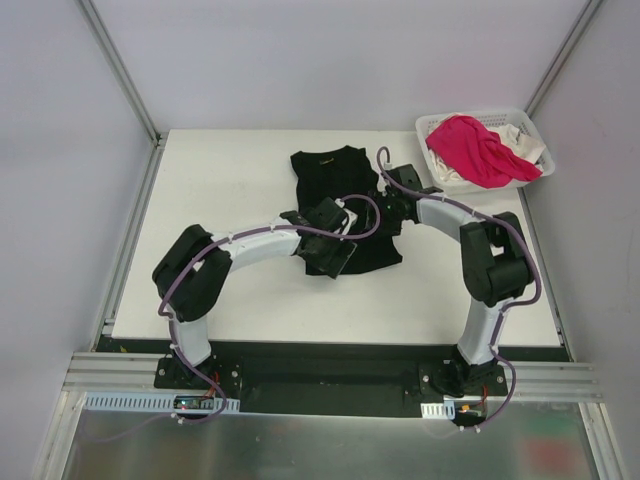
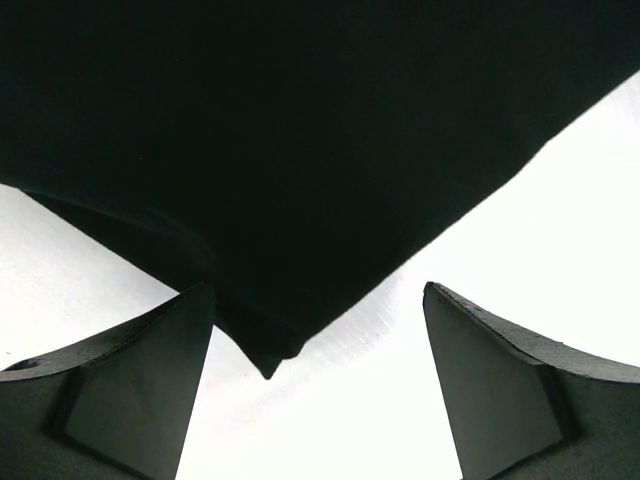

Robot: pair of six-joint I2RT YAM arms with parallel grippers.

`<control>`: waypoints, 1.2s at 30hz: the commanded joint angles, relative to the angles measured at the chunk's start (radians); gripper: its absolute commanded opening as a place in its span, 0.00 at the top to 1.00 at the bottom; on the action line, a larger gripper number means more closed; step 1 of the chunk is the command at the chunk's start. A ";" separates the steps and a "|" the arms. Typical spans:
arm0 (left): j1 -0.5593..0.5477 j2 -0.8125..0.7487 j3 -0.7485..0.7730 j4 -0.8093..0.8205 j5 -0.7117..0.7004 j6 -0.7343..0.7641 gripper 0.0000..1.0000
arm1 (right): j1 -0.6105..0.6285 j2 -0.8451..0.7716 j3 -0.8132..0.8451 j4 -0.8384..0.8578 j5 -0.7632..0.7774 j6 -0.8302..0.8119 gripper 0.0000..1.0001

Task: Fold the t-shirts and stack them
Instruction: Fold the folded rectangular tshirt in 1/3 of the way, then grab one side of the 2/3 rectangular tshirt with both arms

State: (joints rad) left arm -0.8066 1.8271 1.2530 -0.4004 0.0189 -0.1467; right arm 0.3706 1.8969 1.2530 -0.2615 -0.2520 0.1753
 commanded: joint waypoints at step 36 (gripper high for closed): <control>0.023 -0.216 -0.204 -0.026 -0.059 -0.126 0.18 | -0.030 -0.351 -0.214 -0.019 0.036 -0.051 0.45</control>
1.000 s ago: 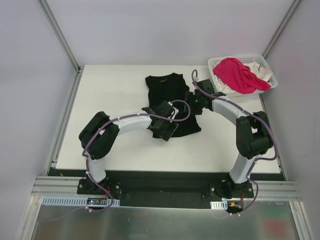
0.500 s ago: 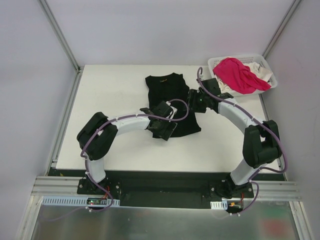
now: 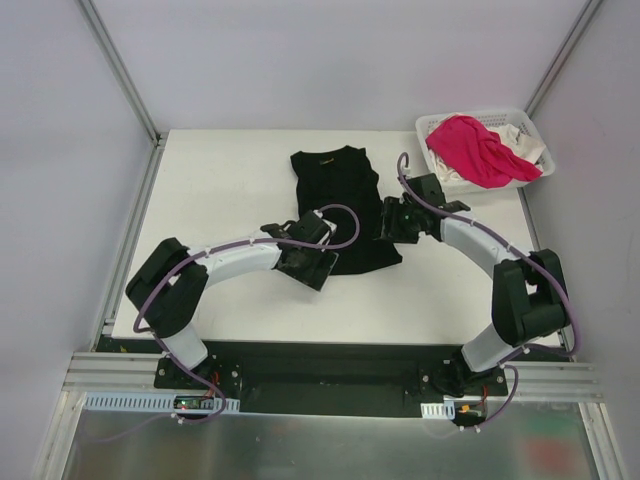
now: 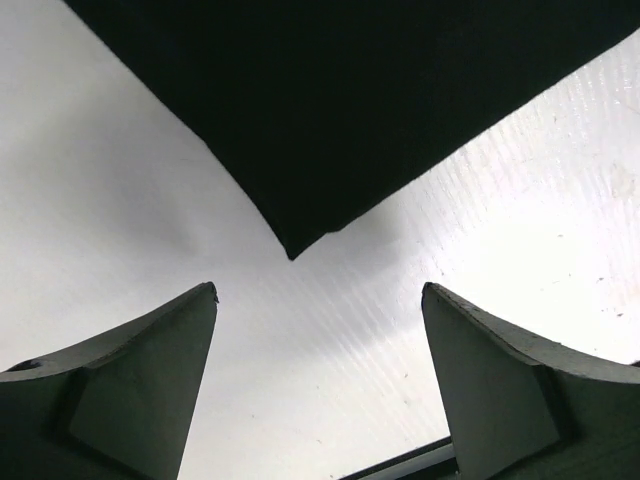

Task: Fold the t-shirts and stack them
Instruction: Grab one side of the 2/3 rectangular tshirt with both arms

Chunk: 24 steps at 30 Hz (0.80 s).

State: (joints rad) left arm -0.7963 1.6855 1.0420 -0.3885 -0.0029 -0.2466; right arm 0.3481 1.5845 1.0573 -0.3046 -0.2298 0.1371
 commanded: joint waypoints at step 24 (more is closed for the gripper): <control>0.012 -0.038 0.188 -0.087 -0.063 0.029 0.18 | -0.060 -0.041 -0.167 0.087 -0.019 0.048 0.54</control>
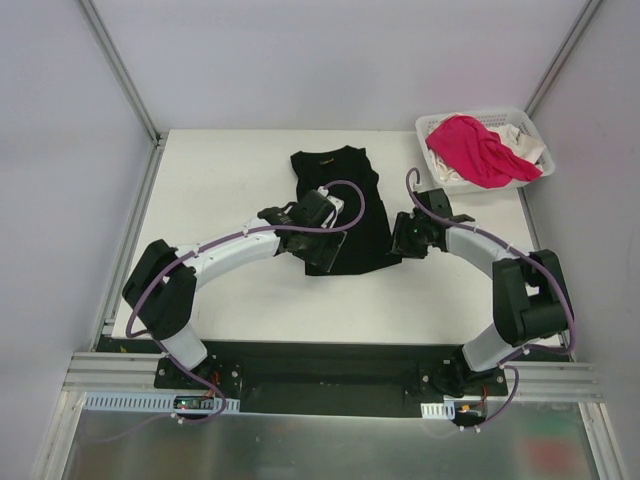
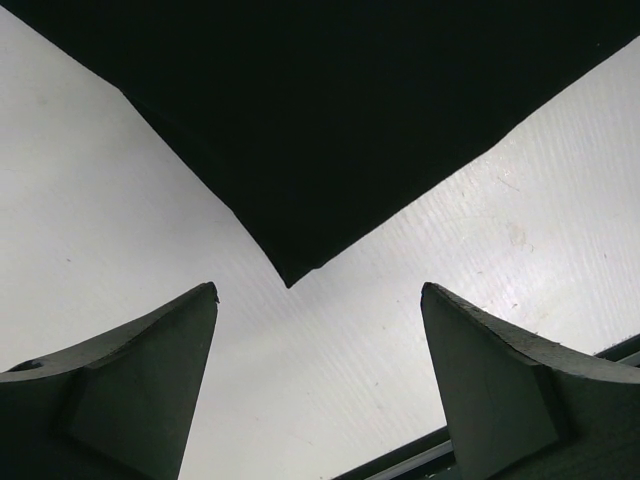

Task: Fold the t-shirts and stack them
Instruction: Grab one side of the 2/3 rectangular tshirt with both arms

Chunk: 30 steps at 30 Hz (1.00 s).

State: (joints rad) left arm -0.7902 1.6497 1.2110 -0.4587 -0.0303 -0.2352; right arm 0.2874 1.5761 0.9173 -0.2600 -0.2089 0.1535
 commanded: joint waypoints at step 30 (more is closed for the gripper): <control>0.014 -0.123 -0.044 -0.032 -0.112 0.019 0.18 | 0.009 -0.292 -0.219 -0.038 -0.001 0.012 0.99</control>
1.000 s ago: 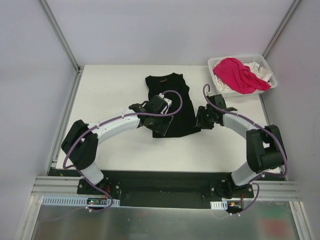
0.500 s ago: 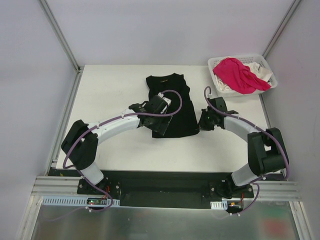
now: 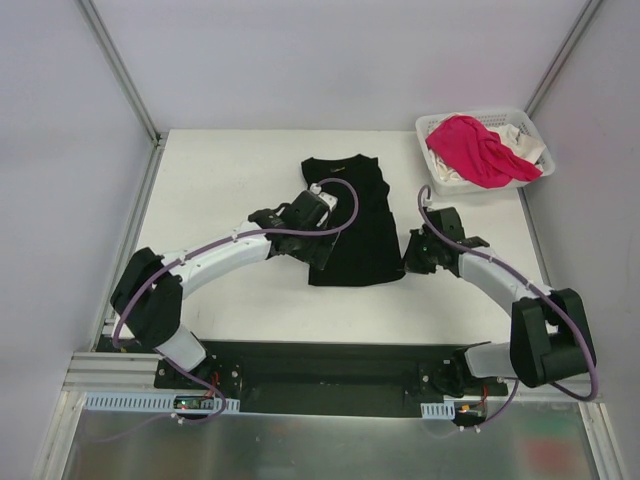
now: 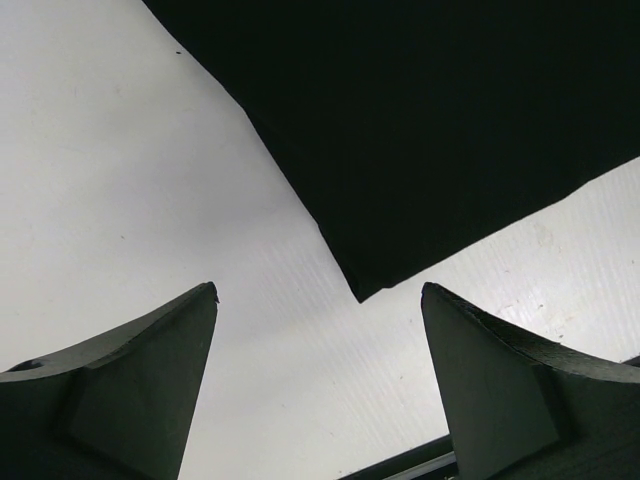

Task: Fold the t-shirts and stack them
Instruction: Grab one side of the 2/3 rectangular tshirt with both arms

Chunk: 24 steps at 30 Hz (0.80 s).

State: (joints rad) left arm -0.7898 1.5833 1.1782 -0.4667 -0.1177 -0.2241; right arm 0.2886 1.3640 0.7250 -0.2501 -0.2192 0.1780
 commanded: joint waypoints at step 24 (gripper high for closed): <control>-0.038 0.001 -0.103 -0.041 0.237 -0.080 0.21 | 0.029 -0.010 0.054 -0.048 0.024 -0.025 0.57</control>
State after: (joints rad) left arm -0.8001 1.5215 1.0691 -0.4953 0.0490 -0.2844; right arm 0.3000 1.3293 0.7486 -0.3153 -0.1978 0.1562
